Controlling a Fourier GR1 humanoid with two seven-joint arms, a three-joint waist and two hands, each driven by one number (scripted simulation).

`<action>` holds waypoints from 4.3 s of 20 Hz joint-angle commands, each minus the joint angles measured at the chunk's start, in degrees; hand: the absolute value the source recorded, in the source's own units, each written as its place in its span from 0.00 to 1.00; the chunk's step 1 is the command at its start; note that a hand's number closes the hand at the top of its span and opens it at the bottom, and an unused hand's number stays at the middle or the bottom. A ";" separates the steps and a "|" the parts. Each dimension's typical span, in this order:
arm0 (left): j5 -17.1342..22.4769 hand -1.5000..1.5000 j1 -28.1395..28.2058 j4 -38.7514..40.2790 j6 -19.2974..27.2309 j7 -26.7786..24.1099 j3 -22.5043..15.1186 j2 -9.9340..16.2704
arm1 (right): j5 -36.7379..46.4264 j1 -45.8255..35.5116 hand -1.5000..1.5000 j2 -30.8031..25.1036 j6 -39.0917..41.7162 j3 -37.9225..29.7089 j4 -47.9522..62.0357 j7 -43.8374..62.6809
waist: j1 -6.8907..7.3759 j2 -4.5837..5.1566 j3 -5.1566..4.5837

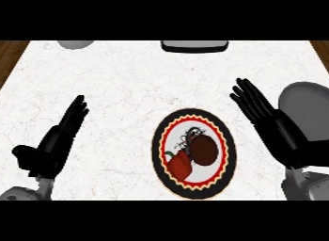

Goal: Pick the cupcake from the plate and place it in the pan

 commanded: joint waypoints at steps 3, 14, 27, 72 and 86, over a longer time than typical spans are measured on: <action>0.38 0.50 -4.52 -0.22 2.70 3.94 3.74 -0.79 | -6.96 -11.79 1.00 0.78 12.07 0.13 6.09 -1.54 | 1.77 0.80 -0.17; 4.52 0.50 -3.28 -2.58 2.97 8.90 8.56 0.56 | 19.96 -12.24 0.00 -14.67 23.79 -4.48 21.70 -33.81 | 1.74 0.77 -0.09; 1.84 0.50 -6.09 -2.06 4.50 12.25 8.25 -1.97 | 40.24 -27.69 0.00 -18.64 21.36 6.60 25.21 -40.83 | 1.24 0.36 -0.26; -5.57 0.50 -3.91 -0.04 -3.20 11.23 16.57 -9.72 | 90.36 -19.17 0.00 -2.23 30.66 24.67 6.71 -17.67 | 0.14 0.28 -0.28; -8.62 0.50 -2.85 -5.39 -4.41 16.50 17.94 -11.70 | 98.07 -20.82 0.00 3.94 20.49 20.18 24.77 -27.64 | 0.36 0.31 -0.27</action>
